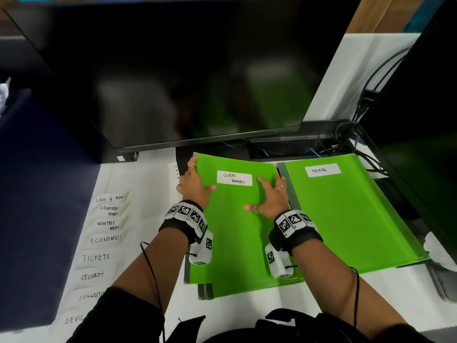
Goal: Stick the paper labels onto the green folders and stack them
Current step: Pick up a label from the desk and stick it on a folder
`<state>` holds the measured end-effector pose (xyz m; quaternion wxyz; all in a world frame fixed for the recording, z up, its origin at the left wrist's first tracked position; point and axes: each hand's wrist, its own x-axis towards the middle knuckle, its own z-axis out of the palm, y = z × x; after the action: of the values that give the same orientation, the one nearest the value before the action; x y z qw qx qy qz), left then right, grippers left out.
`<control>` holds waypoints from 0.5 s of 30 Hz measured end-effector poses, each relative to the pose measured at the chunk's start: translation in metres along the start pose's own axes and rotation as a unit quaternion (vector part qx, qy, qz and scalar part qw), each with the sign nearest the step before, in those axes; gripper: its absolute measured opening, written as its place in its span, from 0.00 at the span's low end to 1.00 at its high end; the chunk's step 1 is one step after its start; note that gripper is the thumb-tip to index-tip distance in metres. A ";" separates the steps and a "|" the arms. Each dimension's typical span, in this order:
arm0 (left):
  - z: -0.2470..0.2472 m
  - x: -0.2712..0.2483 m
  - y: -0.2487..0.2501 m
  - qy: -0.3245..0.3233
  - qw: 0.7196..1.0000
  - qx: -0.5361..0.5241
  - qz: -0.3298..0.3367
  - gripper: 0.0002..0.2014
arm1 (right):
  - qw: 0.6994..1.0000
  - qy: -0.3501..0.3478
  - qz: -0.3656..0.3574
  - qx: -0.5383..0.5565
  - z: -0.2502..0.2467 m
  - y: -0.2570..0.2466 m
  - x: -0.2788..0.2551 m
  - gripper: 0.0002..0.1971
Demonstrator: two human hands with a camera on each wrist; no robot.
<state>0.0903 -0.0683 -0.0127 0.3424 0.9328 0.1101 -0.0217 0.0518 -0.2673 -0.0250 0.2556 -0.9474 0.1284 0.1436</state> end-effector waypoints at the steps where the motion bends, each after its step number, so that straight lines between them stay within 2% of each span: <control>1: -0.001 -0.001 -0.001 0.014 0.999 -0.032 0.005 0.45 | 1.000 0.021 0.020 0.000 -0.001 0.001 -0.002 0.52; 5: -0.006 -0.003 -0.011 0.057 0.984 -0.168 -0.001 0.44 | 0.996 0.064 0.056 0.004 0.000 0.002 -0.012 0.54; 9: -0.006 0.006 -0.020 0.030 0.968 -0.246 0.024 0.34 | 0.987 0.064 0.024 0.147 -0.004 0.000 -0.016 0.55; 12: -0.007 0.010 -0.002 -0.045 0.970 -0.233 0.059 0.32 | 0.987 0.098 0.039 0.118 -0.020 0.008 -0.013 0.50; 15: -0.007 0.009 0.017 -0.175 0.973 -0.111 0.099 0.31 | 0.987 0.138 0.081 -0.005 -0.035 0.022 -0.006 0.42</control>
<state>0.1021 -0.0747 0.0018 0.4584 0.8768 -0.0425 -0.1385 0.0470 -0.3029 -0.0038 0.2181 -0.9459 0.2381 0.0327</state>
